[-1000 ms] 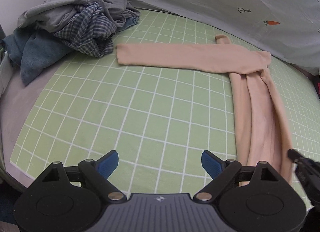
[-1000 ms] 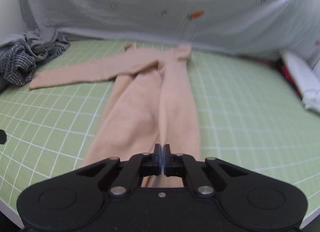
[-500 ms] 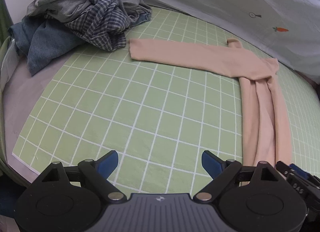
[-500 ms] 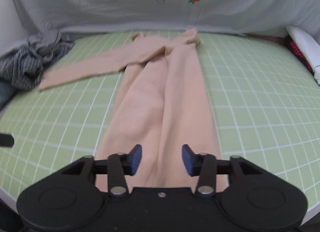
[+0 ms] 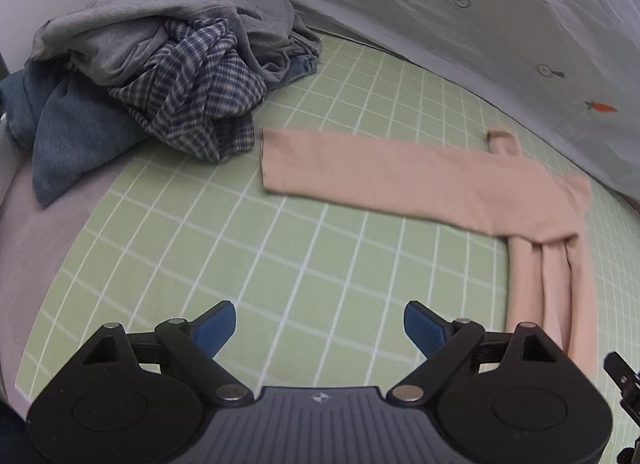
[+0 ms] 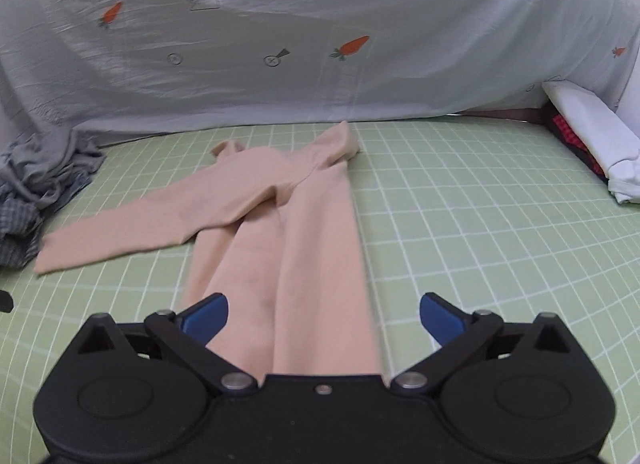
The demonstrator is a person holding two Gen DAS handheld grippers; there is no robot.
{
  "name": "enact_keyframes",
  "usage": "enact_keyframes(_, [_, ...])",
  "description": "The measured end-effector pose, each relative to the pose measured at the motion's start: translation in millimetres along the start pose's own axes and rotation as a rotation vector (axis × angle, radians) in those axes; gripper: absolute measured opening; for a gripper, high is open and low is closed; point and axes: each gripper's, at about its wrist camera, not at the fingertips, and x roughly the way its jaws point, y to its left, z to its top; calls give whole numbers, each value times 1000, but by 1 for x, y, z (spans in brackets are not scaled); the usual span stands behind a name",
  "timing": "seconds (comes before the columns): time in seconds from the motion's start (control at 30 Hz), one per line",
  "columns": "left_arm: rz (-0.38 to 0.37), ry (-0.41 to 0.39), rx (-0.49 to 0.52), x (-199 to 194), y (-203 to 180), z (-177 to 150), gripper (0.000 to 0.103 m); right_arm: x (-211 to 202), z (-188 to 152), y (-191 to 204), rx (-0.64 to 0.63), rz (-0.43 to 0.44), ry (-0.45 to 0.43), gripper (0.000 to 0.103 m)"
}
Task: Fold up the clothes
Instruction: 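Pinch the sweater hem with the right gripper and straighten the folded body, then grasp the outstretched sleeve with the left gripper and fold it onto the body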
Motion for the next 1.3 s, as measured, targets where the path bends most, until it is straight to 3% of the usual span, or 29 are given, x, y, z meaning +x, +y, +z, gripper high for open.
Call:
enact_keyframes(0.33, [80, 52, -45, 78, 16, 72, 91, 75, 42, -2, 56, -112, 59, 103])
enact_keyframes(0.53, [101, 69, -78, 109, 23, 91, 91, 99, 49, -3, 72, -178, 87, 103])
enact_keyframes(0.63, [103, 54, -73, 115, 21, 92, 86, 100, 49, -1, 54, -192, 92, 103])
enact_keyframes(0.73, [151, 21, -1, 115, 12, 92, 64, 98, 49, 2, 22, -206, 94, 103])
enact_keyframes(0.83, [118, 0, 29, 112, 7, 93, 27, 96, 47, 3, 13, -203, 98, 103])
enact_keyframes(0.87, [103, -1, 22, 110, 6, 93, 9, 94, 46, 2, 15, -200, 100, 103])
enact_keyframes(0.97, [39, -16, 13, 100, -1, 94, 7, 84, 42, -1, 20, -201, 94, 103])
enact_keyframes(1.07, [-29, -76, 69, 75, -25, 92, 7, 73, 35, -8, 28, -206, 87, 103])
enact_keyframes(1.3, [-234, -142, 212, 26, -108, 59, 7, 48, 18, -47, 149, -208, 65, 103])
